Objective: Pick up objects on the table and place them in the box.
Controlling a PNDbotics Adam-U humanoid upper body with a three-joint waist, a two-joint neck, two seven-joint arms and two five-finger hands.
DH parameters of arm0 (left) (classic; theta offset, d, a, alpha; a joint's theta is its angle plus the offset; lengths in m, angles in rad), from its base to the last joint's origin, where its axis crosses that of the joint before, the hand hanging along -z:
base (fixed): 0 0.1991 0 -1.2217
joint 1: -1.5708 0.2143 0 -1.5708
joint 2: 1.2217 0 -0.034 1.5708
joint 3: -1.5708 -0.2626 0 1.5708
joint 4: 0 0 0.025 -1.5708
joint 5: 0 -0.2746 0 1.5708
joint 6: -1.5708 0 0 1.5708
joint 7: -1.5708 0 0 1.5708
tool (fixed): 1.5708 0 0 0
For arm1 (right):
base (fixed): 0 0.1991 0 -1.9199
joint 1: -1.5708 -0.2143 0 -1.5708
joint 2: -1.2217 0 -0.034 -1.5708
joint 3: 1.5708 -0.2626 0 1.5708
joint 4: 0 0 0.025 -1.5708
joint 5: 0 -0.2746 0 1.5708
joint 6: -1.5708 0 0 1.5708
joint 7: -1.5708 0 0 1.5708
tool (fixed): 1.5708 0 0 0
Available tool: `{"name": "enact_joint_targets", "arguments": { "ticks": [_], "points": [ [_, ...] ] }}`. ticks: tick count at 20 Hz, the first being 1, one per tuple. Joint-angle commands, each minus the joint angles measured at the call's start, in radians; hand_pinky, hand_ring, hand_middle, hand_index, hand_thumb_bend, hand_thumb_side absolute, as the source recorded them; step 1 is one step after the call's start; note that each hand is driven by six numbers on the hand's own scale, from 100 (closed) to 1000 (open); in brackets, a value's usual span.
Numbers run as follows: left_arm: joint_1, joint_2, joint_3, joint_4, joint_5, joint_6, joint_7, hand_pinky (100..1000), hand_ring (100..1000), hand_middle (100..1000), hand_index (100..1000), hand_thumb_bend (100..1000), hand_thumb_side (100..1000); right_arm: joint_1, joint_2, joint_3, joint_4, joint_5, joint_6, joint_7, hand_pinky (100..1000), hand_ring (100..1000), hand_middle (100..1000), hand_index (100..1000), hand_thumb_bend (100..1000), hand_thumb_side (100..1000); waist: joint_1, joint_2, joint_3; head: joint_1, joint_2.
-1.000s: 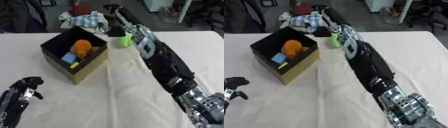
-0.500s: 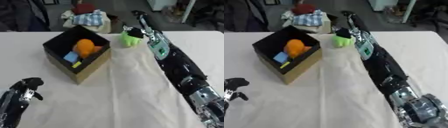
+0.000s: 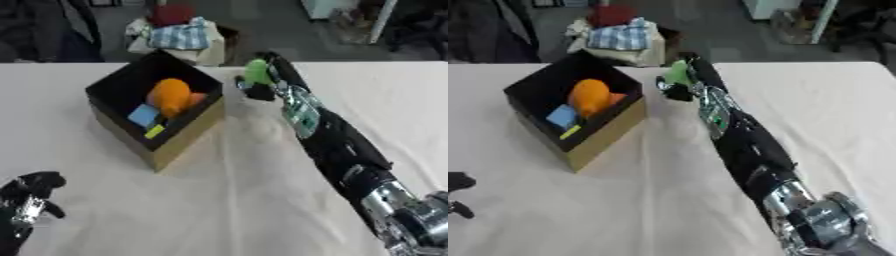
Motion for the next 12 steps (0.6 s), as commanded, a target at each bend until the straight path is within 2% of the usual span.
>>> {"name": "enact_joint_targets", "arguments": {
  "ticks": [1, 5, 12],
  "points": [
    [-0.006, 0.014, 0.008, -0.02, -0.004, -0.001, 0.002, 437, 749, 619, 699, 354, 637, -0.016, -0.031, -0.007, -0.007, 0.079, 0.04, -0.041, 958, 995, 931, 956, 341, 499, 0.017, 0.0, 0.003, -0.006, -0.018],
    [-0.008, 0.014, 0.007, -0.02, -0.004, -0.001, 0.001, 437, 749, 619, 700, 353, 637, -0.01, -0.032, -0.018, 0.008, 0.128, 0.07, -0.052, 937, 981, 922, 954, 328, 499, 0.017, 0.005, 0.009, -0.012, -0.024],
    [-0.01, 0.014, 0.008, -0.021, -0.003, -0.001, 0.001, 438, 750, 619, 700, 352, 637, 0.005, -0.03, -0.028, 0.037, 0.093, 0.082, -0.034, 848, 902, 847, 925, 279, 453, 0.017, 0.007, 0.019, -0.018, -0.033]
  ]
}}
